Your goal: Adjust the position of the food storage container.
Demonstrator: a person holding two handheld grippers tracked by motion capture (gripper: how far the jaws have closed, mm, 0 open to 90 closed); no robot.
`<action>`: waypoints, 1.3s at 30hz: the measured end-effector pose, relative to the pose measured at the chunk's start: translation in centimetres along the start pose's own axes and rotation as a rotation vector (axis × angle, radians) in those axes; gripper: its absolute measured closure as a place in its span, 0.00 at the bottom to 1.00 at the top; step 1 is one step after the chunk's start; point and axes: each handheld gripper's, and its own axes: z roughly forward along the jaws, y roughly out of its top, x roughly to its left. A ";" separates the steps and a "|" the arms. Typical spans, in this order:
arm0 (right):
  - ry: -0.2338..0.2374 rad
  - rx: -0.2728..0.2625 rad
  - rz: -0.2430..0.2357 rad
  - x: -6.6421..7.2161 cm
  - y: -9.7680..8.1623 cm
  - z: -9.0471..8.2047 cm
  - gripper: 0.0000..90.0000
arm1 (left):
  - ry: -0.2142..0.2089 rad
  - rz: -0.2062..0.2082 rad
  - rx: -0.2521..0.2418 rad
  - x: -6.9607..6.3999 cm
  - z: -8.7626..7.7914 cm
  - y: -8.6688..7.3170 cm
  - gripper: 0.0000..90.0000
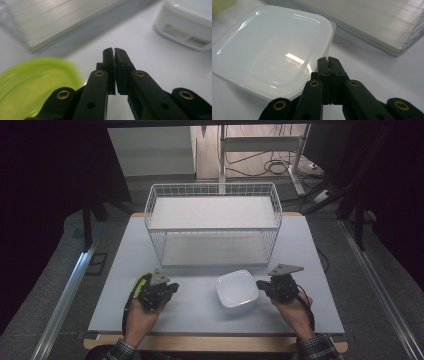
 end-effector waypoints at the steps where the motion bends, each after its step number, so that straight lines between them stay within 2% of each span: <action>1: 0.008 0.001 0.005 0.2 0.0 0.0 0.99 | -0.017 0.014 0.009 -0.5 0.3 0.1 0.97; 2: 0.027 0.005 -0.003 0.7 -0.1 0.0 0.99 | -0.047 0.033 0.023 -1.3 1.0 0.1 0.97; 3: 0.039 0.004 -0.002 1.0 -0.1 0.1 0.99 | -0.059 0.041 0.030 -1.7 1.3 0.1 0.97; 4: 0.039 0.004 -0.002 1.0 -0.1 0.1 0.99 | -0.059 0.041 0.030 -1.7 1.3 0.1 0.97; 8: 0.096 0.006 -0.007 2.4 0.0 0.4 0.99 | -0.113 0.033 0.039 -2.3 2.3 0.0 0.97; 11: 0.123 0.007 -0.012 3.1 0.0 0.7 0.99 | -0.128 0.019 0.040 -2.1 2.4 -0.1 0.97; 17: 0.164 0.011 -0.018 4.2 0.1 1.0 0.99 | -0.124 0.010 0.035 -1.6 1.9 -0.3 0.97; 20: 0.162 0.012 -0.030 4.3 0.1 1.0 0.99 | -0.120 0.003 0.033 -1.3 1.7 -0.4 0.97; 24: 0.142 0.001 -0.040 4.1 0.1 0.8 0.94 | -0.108 0.017 0.019 -0.9 1.0 -0.5 0.80; 26: 0.122 -0.008 -0.042 3.8 0.0 0.5 0.86 | -0.102 0.040 -0.008 -0.9 0.4 -0.5 0.69; 29: 0.113 -0.022 -0.034 3.5 -0.2 0.3 0.74 | -0.102 0.047 -0.016 -1.1 0.3 -0.5 0.53; 30: 0.113 -0.022 -0.034 3.5 -0.2 0.3 0.74 | -0.102 0.047 -0.016 -1.1 0.3 -0.5 0.48; 31: 0.114 -0.031 -0.033 3.3 -0.2 0.1 0.65 | -0.103 0.047 -0.016 -1.1 0.4 -0.6 0.43; 32: 0.114 -0.031 -0.033 3.3 -0.2 0.1 0.65 | -0.103 0.047 -0.016 -1.1 0.4 -0.6 0.39; 33: 0.116 -0.039 -0.036 3.2 -0.3 0.0 0.55 | -0.123 0.043 -0.019 -1.1 0.3 -0.7 0.36; 35: 0.128 -0.043 -0.025 3.1 -0.5 0.0 0.48 | -0.136 0.040 -0.021 -1.1 0.3 -0.7 0.30; 36: 0.128 -0.043 -0.025 3.1 -0.5 0.0 0.48 | -0.145 0.035 -0.024 -1.1 0.3 -0.8 0.30; 38: 0.139 -0.047 -0.026 3.0 -0.6 0.0 0.41 | -0.153 0.035 -0.021 -1.2 0.3 -0.9 0.22; 39: 0.146 -0.054 -0.022 2.9 -0.7 0.1 0.37 | -0.168 0.050 -0.020 -1.2 0.3 -1.0 0.15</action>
